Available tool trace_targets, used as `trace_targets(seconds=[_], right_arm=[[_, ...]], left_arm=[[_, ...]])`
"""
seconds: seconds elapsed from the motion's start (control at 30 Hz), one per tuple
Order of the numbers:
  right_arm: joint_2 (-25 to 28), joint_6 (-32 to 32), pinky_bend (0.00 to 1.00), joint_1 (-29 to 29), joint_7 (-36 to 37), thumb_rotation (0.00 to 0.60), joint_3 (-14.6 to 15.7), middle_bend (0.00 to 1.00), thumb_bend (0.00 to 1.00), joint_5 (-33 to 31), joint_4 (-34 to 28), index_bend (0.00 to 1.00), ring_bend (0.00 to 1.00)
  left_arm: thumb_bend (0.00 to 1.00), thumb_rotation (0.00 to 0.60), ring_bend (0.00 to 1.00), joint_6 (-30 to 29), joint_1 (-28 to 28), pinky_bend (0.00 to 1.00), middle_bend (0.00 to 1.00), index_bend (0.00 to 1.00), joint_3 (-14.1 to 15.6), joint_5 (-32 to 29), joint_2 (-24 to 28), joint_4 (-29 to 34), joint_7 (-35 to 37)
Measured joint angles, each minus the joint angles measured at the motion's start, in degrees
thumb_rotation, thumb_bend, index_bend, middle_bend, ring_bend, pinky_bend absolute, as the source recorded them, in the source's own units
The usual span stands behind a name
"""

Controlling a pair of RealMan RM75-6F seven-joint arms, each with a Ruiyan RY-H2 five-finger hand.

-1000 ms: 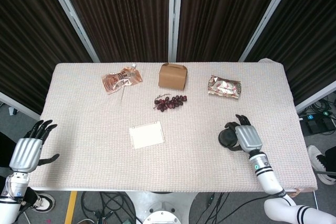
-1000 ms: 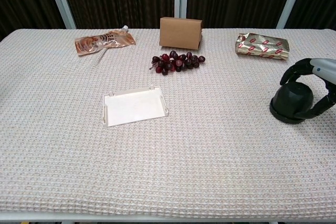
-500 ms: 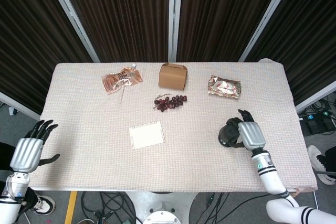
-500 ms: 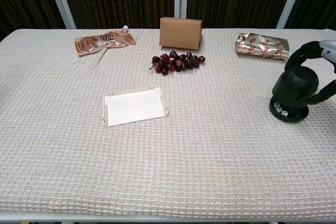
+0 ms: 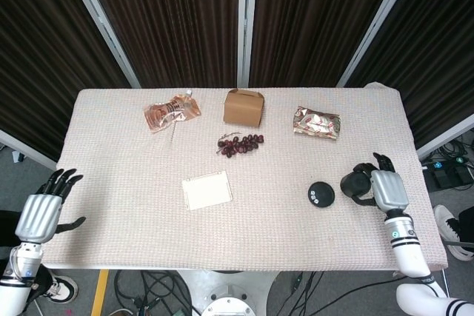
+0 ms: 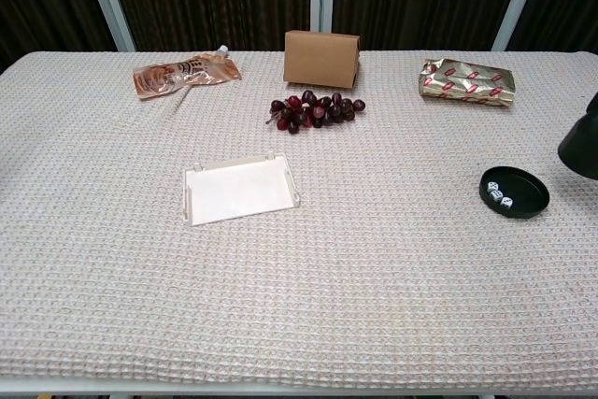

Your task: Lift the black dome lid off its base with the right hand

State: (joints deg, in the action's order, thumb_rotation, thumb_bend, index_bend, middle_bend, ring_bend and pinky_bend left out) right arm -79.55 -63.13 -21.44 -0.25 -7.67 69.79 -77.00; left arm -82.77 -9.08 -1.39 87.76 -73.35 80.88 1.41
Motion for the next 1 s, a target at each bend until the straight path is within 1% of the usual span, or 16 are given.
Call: trace_targets(seconds=[0.07, 0.17, 0.23, 0.3, 0.4, 0.5, 0.6, 0.7, 0.83, 0.9, 1.0], right_arm=[[-0.2, 0.7, 0.00, 0.2, 0.8, 0.600, 0.5, 0.33, 0.05, 0.1, 1.0, 0.34, 0.01], [0.0, 1.8, 0.00, 0.1, 0.9, 0.600, 0.9, 0.21, 0.01, 0.4, 1.3, 0.21, 0.00], [0.6, 2.7, 0.00, 0.0, 0.9, 0.600, 1.0, 0.12, 0.00, 0.3, 1.1, 0.12, 0.00], [1.1, 3.3, 0.00, -0.2, 0.6, 0.600, 1.0, 0.06, 0.00, 0.2, 0.6, 0.07, 0.00], [1.9, 3.8, 0.00, -0.3, 0.0, 0.600, 1.0, 0.03, 0.00, -0.1, -0.4, 0.04, 0.00], [2.5, 3.6, 0.00, -0.3, -0.3, 0.600, 0.9, 0.03, 0.00, -0.2, -1.5, 0.04, 0.00], [2.9, 2.1, 0.00, 0.0, 0.3, 0.600, 0.5, 0.03, 0.00, 0.5, -2.4, 0.04, 0.00], [3.8, -0.5, 0.00, 0.5, 1.2, 0.600, 0.2, 0.03, 0.00, 2.4, -3.8, 0.04, 0.00], [5.7, -6.0, 0.00, 1.7, 1.7, 0.600, 0.0, 0.03, 0.00, 6.3, -6.6, 0.04, 0.00], [6.5, -9.0, 0.00, 2.5, 0.8, 0.600, 0.2, 0.03, 0.00, 8.3, -7.8, 0.04, 0.00], [7.7, -13.5, 0.00, 4.0, -3.1, 0.600, 1.0, 0.02, 0.00, 11.2, -9.8, 0.04, 0.00]], left_arm=[[0.02, 0.600, 0.08, 0.1, -0.1, 0.30, 0.11, 0.17, 0.0, 0.0, -0.1, 0.1, -0.2], [0.02, 0.600, 0.08, 0.1, -0.1, 0.30, 0.11, 0.17, -0.1, 0.0, -0.1, 0.2, -0.4], [0.02, 0.600, 0.08, 0.0, -0.1, 0.30, 0.11, 0.17, -0.1, -0.1, 0.0, 0.2, -0.4], [0.02, 0.600, 0.08, 0.1, 0.0, 0.30, 0.11, 0.17, -0.1, -0.1, 0.0, 0.3, -0.3], [0.02, 0.600, 0.08, 0.0, 0.0, 0.30, 0.11, 0.17, 0.0, -0.1, 0.0, 0.3, -0.2], [0.02, 0.600, 0.08, -0.2, 0.0, 0.30, 0.11, 0.17, -0.1, 0.0, 0.1, 0.3, -0.1], [0.02, 0.600, 0.08, -0.4, 0.0, 0.30, 0.11, 0.17, -0.2, 0.1, 0.2, 0.4, -0.2], [0.02, 0.600, 0.08, -0.5, 0.0, 0.30, 0.11, 0.17, -0.3, 0.1, 0.4, 0.8, -0.5], [0.02, 0.600, 0.08, -0.5, -0.1, 0.30, 0.11, 0.17, -0.4, 0.0, 0.7, 1.6, -1.1], [0.02, 0.600, 0.08, -0.5, -0.1, 0.30, 0.11, 0.17, -0.5, -0.1, 0.9, 1.9, -1.5], [0.02, 0.600, 0.08, -0.7, -0.1, 0.30, 0.11, 0.17, -0.7, -0.3, 1.1, 2.2, -1.9]])
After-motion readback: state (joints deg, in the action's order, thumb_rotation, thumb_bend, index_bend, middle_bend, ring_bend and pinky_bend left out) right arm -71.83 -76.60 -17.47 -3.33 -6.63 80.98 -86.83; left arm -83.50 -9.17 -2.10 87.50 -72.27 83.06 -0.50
